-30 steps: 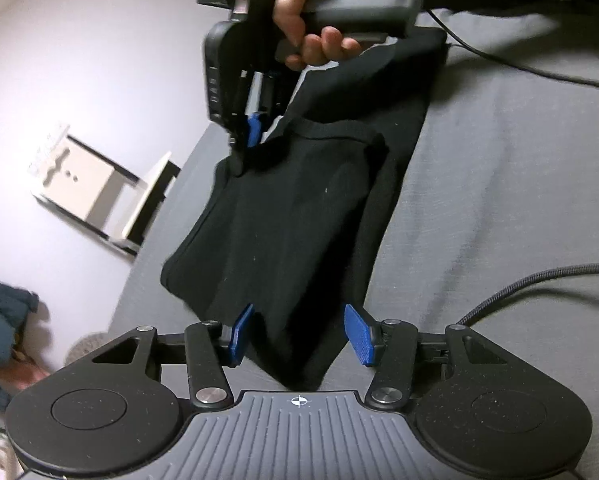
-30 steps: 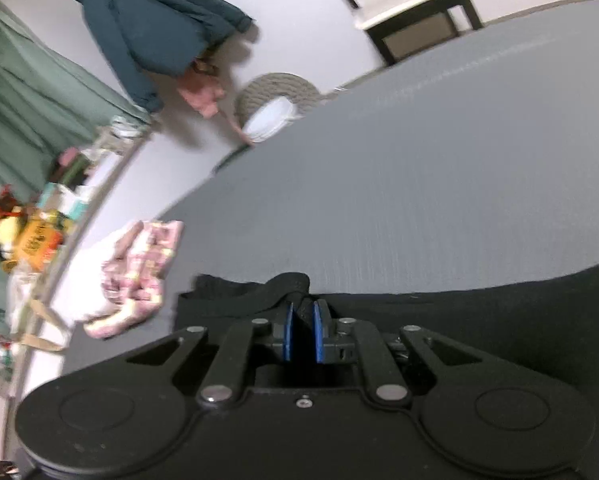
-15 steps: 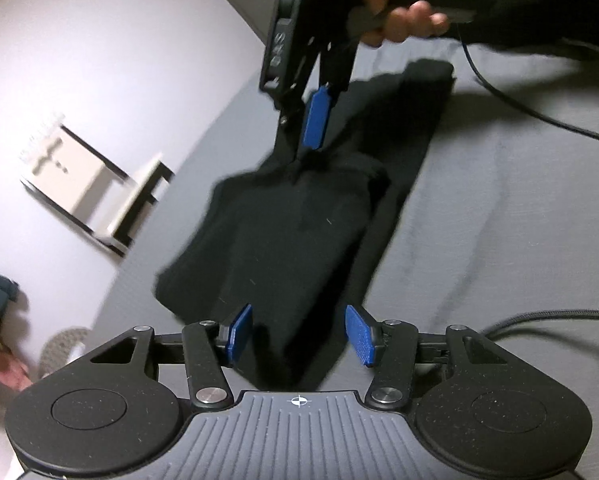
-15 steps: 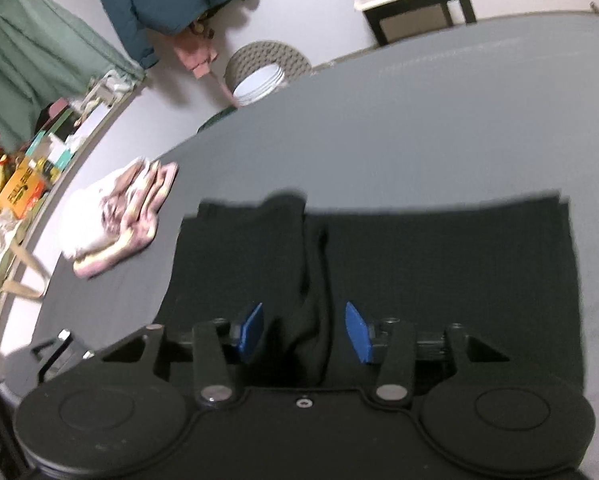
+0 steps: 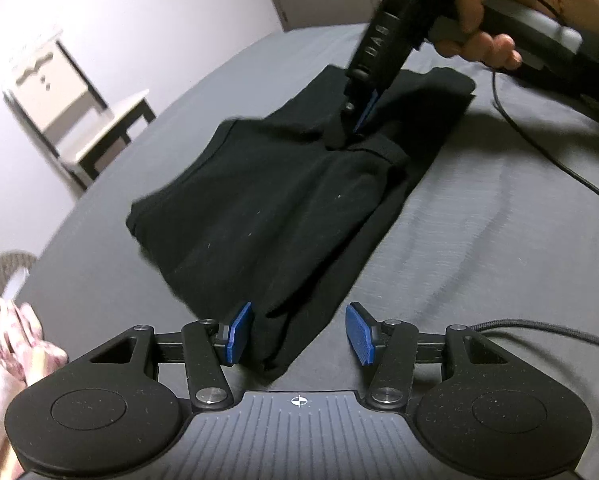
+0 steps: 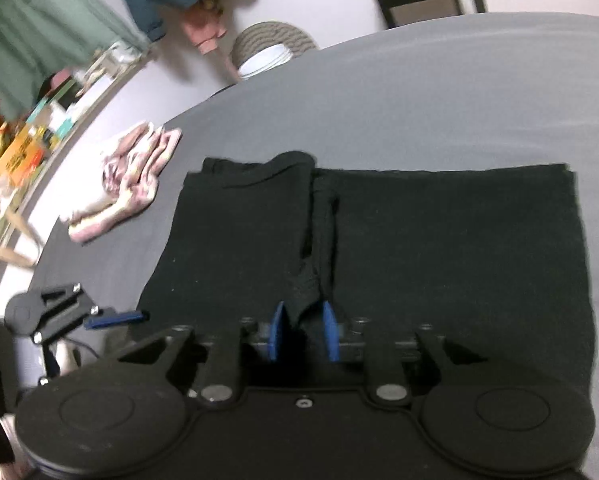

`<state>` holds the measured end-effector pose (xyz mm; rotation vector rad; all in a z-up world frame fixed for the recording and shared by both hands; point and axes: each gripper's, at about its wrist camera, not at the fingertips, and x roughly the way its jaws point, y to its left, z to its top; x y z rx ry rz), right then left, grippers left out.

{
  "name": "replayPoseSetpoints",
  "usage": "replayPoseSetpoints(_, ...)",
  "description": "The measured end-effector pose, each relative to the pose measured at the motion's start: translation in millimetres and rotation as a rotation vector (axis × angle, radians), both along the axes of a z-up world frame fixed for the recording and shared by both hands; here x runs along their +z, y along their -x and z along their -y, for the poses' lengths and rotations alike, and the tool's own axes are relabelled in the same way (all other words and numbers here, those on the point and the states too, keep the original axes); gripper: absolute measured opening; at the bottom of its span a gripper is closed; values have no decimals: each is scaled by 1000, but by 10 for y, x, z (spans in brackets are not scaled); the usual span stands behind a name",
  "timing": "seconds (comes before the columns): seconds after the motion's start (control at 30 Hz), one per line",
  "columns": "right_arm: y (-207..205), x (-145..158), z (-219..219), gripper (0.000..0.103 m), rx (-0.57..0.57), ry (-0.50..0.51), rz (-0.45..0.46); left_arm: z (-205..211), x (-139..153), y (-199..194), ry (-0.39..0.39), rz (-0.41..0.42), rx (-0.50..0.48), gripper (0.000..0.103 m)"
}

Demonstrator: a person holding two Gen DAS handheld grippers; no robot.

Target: Fold clothes

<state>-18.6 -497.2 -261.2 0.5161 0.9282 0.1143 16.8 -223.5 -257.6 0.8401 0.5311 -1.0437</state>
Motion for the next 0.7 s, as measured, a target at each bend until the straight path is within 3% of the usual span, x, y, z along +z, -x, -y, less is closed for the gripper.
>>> replayPoseSetpoints(0.2, 169, 155, -240, 29, 143, -22, 50, -37, -4, 127, 1, 46, -69, 53)
replayPoseSetpoints(0.33, 124, 47, -369, 26, 192, -16, 19, -7, -30, 77, -10, -2, -41, 53)
replayPoseSetpoints(0.4, 110, 1, -398, 12, 210, -10, 3, -18, -26, 56, -9, -28, -26, 53)
replayPoseSetpoints(0.6, 159, 23, -429, 10, 274, 46, -35, -68, -6, -73, 8, -150, 30, 53)
replayPoseSetpoints(0.7, 161, -14, -423, 10, 283, 40, -56, -83, -18, -94, 11, -171, 29, 53)
